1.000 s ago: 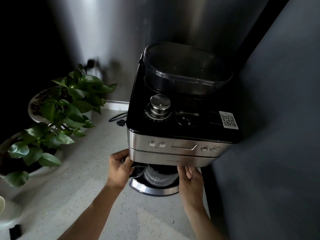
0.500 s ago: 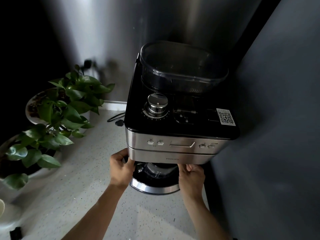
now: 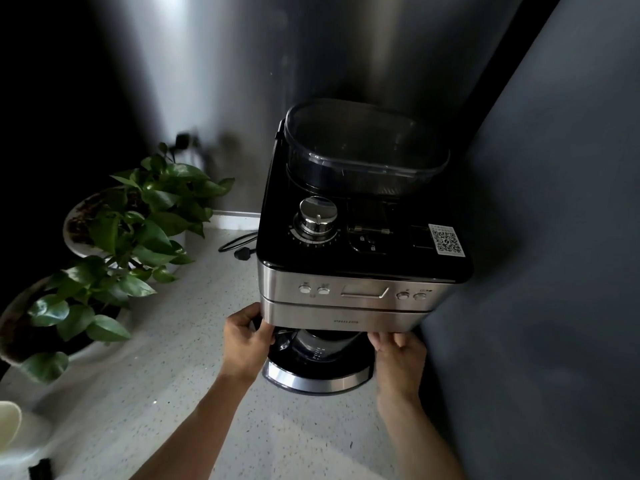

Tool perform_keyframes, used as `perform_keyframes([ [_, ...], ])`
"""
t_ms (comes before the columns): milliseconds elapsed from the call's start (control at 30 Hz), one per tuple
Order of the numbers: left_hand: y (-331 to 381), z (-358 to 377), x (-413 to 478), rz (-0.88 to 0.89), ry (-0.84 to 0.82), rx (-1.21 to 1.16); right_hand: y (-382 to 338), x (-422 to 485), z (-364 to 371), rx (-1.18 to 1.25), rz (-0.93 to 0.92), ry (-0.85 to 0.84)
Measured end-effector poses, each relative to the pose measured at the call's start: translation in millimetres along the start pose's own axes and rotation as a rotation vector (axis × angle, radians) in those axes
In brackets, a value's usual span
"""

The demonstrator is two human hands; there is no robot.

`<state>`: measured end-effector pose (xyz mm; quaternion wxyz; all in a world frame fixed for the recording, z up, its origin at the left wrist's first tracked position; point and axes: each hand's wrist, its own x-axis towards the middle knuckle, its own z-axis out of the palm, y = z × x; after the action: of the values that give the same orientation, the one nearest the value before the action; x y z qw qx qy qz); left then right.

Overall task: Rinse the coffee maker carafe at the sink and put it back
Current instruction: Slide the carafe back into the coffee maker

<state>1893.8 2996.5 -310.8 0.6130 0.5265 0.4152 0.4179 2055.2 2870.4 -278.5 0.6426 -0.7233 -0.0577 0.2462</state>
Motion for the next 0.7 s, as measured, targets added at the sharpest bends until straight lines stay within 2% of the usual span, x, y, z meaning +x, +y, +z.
perform_keyframes([
  [67,-2.6,0.0,1.0,-0.024,-0.009,0.021,-8.0,-4.3,-3.3,0.246,0.096,0.004],
  [133,-5.5,-1.7,1.9,-0.019,-0.014,0.037,-13.3,-9.9,-2.7,0.552,0.255,-0.061],
  [200,-5.7,-3.6,2.3,-0.019,-0.021,0.031,-16.9,-15.9,-0.4,0.727,0.405,-0.143],
  [367,-2.9,-6.5,1.3,0.005,-0.042,-0.007,-25.5,-20.7,5.7,0.936,0.542,-0.327],
  [700,-6.2,-6.9,1.1,0.064,-0.053,-0.030,-22.5,-20.8,16.8,1.071,0.585,-0.294],
])
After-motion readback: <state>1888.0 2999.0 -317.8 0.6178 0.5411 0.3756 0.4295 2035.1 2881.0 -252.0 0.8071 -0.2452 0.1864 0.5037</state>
